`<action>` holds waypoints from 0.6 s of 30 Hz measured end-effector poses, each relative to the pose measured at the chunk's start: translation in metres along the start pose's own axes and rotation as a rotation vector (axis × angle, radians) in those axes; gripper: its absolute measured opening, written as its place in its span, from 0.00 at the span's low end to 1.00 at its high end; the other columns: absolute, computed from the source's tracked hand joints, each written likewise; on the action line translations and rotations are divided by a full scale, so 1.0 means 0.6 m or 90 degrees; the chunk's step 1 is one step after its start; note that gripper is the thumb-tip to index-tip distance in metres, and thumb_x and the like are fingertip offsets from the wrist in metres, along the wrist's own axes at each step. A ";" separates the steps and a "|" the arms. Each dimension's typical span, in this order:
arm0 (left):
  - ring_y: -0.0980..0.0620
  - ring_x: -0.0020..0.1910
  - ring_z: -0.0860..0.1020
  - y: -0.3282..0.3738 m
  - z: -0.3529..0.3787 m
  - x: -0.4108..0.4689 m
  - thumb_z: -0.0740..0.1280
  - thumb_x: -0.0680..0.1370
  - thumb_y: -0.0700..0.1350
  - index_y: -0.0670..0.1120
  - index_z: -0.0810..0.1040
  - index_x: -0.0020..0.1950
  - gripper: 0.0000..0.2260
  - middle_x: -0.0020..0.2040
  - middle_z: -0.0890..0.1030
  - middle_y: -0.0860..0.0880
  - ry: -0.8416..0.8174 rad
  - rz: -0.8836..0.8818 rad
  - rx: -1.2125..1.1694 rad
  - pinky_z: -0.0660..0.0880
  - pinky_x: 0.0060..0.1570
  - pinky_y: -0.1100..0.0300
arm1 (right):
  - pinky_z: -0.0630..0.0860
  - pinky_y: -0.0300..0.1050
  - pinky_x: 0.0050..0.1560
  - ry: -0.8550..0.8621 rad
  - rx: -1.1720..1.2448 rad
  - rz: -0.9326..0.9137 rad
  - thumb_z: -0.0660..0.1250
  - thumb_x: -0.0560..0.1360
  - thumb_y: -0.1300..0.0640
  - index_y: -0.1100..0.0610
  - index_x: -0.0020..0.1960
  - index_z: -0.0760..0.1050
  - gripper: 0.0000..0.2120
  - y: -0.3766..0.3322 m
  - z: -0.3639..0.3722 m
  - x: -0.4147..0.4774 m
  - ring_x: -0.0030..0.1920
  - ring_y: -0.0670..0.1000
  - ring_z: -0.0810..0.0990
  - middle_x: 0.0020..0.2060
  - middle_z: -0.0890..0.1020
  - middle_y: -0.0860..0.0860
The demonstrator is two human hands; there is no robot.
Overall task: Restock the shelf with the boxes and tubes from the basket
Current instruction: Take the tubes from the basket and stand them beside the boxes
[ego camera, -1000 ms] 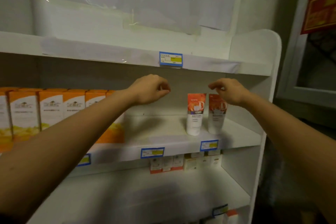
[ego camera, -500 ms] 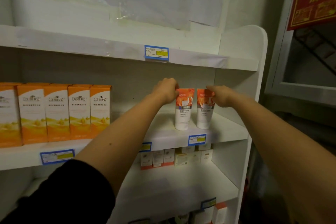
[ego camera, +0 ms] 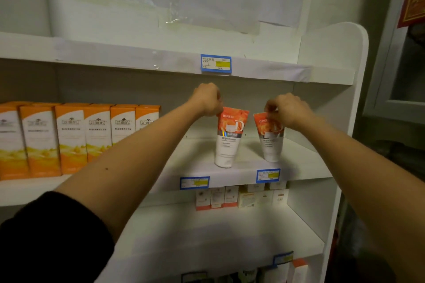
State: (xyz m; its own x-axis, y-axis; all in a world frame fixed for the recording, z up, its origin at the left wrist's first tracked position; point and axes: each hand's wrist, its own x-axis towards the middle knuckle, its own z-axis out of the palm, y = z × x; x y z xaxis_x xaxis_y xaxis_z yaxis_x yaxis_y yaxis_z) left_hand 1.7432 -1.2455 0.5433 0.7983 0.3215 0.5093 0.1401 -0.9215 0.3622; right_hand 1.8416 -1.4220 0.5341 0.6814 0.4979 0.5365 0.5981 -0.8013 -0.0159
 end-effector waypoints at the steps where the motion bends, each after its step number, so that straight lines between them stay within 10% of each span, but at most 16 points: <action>1: 0.45 0.49 0.80 -0.008 -0.009 -0.003 0.68 0.74 0.41 0.37 0.81 0.50 0.09 0.49 0.82 0.42 0.004 -0.011 0.007 0.77 0.53 0.54 | 0.74 0.51 0.53 0.000 0.024 -0.018 0.65 0.75 0.53 0.53 0.56 0.78 0.11 -0.010 0.000 0.000 0.55 0.60 0.78 0.56 0.80 0.57; 18: 0.44 0.56 0.78 -0.094 -0.078 -0.043 0.70 0.73 0.40 0.38 0.80 0.53 0.11 0.55 0.82 0.40 0.011 -0.081 0.074 0.73 0.53 0.56 | 0.75 0.48 0.55 -0.033 0.227 -0.090 0.65 0.76 0.58 0.62 0.55 0.78 0.11 -0.140 0.026 0.035 0.54 0.57 0.80 0.54 0.81 0.59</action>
State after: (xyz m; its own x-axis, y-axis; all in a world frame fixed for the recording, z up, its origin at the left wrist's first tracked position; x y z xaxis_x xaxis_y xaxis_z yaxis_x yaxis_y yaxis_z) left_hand 1.6873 -1.1914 0.5466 0.7601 0.4400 0.4782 0.3069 -0.8917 0.3326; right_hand 1.8122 -1.3391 0.5337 0.5968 0.6186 0.5110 0.7905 -0.5626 -0.2421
